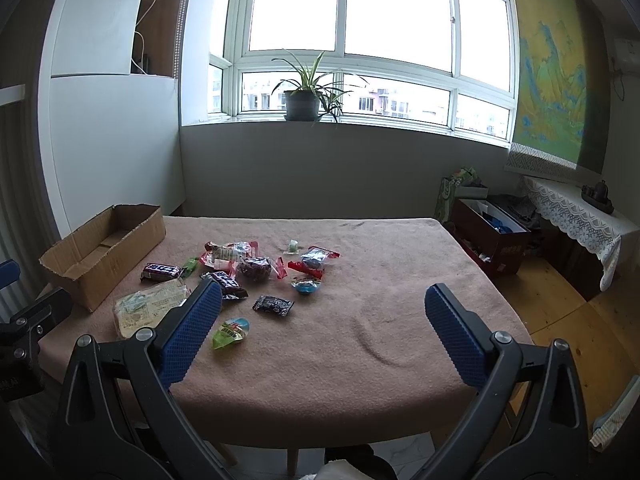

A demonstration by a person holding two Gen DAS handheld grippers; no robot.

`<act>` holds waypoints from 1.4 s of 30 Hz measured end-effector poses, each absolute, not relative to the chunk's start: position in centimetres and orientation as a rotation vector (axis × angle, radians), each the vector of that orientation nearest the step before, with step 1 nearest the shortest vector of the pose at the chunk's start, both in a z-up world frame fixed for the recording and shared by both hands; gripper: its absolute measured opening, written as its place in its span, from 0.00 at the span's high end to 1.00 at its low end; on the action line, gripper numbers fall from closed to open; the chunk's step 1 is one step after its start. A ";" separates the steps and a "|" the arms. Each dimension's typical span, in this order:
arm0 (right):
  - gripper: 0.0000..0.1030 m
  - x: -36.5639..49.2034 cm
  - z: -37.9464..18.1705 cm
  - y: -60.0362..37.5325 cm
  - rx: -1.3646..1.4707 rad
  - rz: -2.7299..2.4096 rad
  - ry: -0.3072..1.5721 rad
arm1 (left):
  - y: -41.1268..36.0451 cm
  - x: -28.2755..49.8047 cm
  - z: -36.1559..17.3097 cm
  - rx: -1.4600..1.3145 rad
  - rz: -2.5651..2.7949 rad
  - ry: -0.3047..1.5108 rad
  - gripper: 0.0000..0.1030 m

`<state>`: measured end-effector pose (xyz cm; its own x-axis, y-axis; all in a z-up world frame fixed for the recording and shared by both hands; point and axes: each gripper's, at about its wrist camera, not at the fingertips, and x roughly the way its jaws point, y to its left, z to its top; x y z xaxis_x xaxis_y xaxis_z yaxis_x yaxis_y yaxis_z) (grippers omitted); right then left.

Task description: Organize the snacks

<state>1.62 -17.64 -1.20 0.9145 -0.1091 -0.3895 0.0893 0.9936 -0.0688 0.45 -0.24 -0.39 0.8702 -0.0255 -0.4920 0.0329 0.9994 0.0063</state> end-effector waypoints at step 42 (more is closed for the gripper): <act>0.00 1.8 -0.7 -18.0 -0.048 -0.102 0.428 | -0.4 1.5 0.1 0.023 -0.050 0.545 0.01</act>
<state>1.83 -18.01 -0.75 0.9047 -0.1092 -0.4119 0.0889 0.9937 -0.0682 1.50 -0.37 0.05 0.8538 -0.0412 -0.5190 0.0537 0.9985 0.0090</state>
